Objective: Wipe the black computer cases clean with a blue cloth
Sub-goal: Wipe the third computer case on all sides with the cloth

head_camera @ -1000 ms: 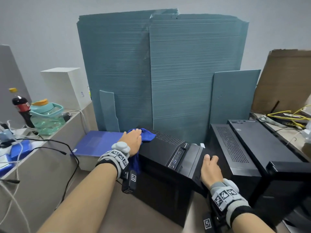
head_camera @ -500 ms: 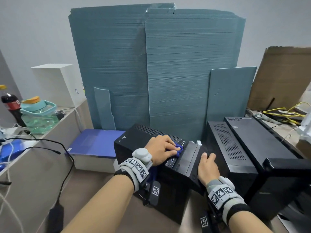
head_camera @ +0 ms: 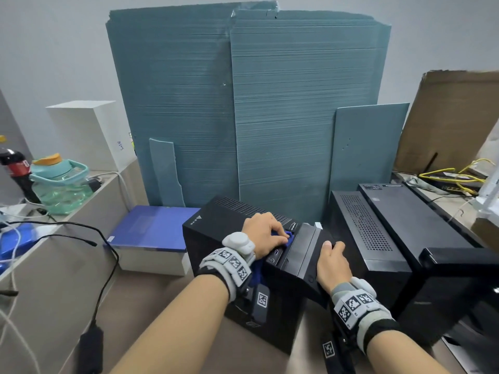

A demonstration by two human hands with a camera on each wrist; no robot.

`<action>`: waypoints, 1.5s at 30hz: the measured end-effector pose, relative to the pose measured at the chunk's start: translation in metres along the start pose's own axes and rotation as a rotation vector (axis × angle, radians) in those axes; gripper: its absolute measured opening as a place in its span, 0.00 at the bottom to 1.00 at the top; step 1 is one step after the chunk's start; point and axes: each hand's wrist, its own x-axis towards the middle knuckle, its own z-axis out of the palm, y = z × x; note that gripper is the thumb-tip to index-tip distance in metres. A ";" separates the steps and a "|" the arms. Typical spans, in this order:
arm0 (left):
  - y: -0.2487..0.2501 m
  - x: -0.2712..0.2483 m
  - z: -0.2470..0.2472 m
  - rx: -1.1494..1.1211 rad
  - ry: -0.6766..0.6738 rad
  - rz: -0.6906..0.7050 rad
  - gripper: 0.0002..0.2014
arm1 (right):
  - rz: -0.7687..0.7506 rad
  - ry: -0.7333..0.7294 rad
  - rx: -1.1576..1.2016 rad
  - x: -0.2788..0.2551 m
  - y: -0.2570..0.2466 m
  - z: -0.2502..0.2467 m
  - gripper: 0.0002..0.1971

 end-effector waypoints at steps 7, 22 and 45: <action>-0.019 -0.014 -0.006 -0.040 -0.101 0.110 0.04 | 0.001 0.000 0.016 -0.002 -0.002 -0.001 0.19; -0.112 -0.007 -0.050 0.330 0.359 -0.535 0.18 | 0.125 -0.141 0.107 -0.003 -0.012 -0.021 0.29; -0.042 -0.031 -0.135 0.360 -0.255 -0.135 0.43 | -0.416 -0.262 -0.072 -0.008 -0.104 -0.056 0.47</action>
